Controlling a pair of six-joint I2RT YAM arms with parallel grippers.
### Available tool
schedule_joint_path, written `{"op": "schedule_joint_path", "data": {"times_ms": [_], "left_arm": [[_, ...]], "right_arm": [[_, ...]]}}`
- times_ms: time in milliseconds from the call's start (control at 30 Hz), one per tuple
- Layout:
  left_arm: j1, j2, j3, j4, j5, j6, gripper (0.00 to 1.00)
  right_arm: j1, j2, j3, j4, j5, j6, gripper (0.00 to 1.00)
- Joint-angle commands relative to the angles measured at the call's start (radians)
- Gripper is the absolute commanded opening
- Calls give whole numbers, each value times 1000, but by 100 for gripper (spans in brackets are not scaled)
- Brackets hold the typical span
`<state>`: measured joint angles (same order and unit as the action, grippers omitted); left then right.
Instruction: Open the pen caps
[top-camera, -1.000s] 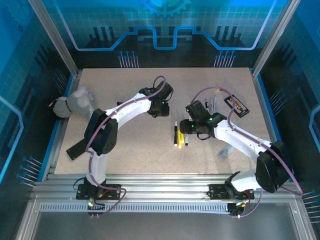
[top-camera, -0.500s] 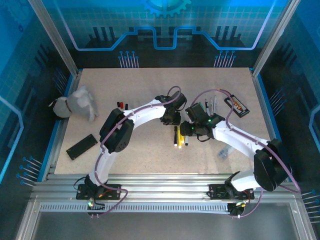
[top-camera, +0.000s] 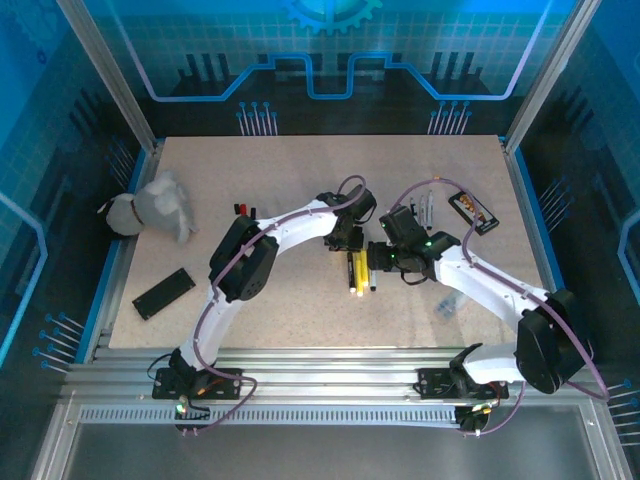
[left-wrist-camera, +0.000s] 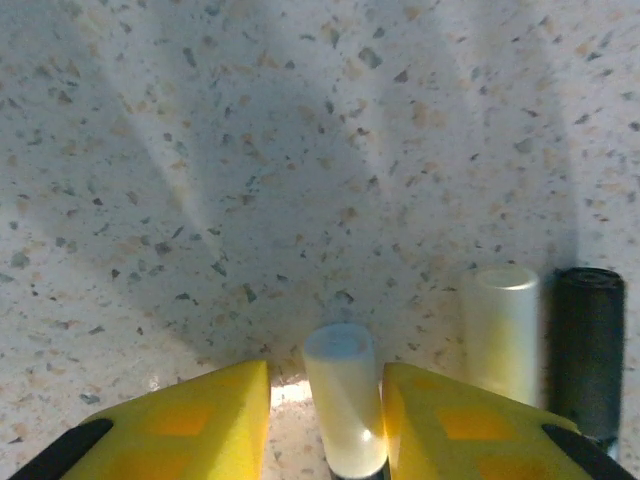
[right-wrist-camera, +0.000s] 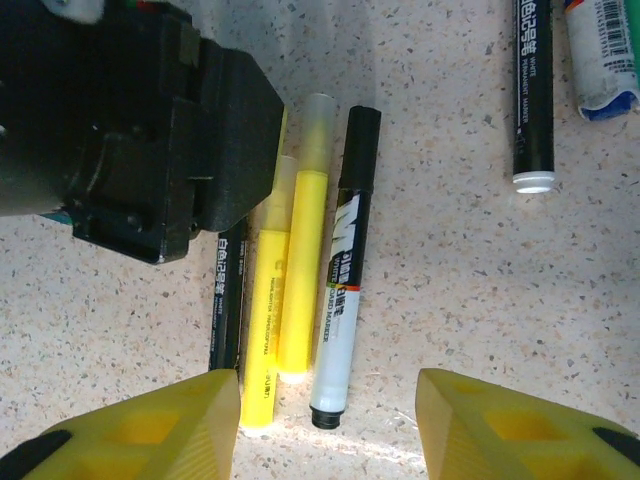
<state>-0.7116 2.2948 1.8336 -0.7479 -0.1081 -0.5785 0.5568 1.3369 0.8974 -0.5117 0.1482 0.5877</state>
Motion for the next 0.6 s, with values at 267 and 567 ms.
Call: {"op": "schedule_joint_path", "data": {"times_ms": [267, 567], "left_arm": [[-1, 61, 59, -64, -34, -17, 27], [25, 42, 48, -73, -41, -6, 2]], "right_arm": [[-15, -9, -12, 11, -20, 3, 49], [-14, 21, -12, 37, -67, 4, 47]]}}
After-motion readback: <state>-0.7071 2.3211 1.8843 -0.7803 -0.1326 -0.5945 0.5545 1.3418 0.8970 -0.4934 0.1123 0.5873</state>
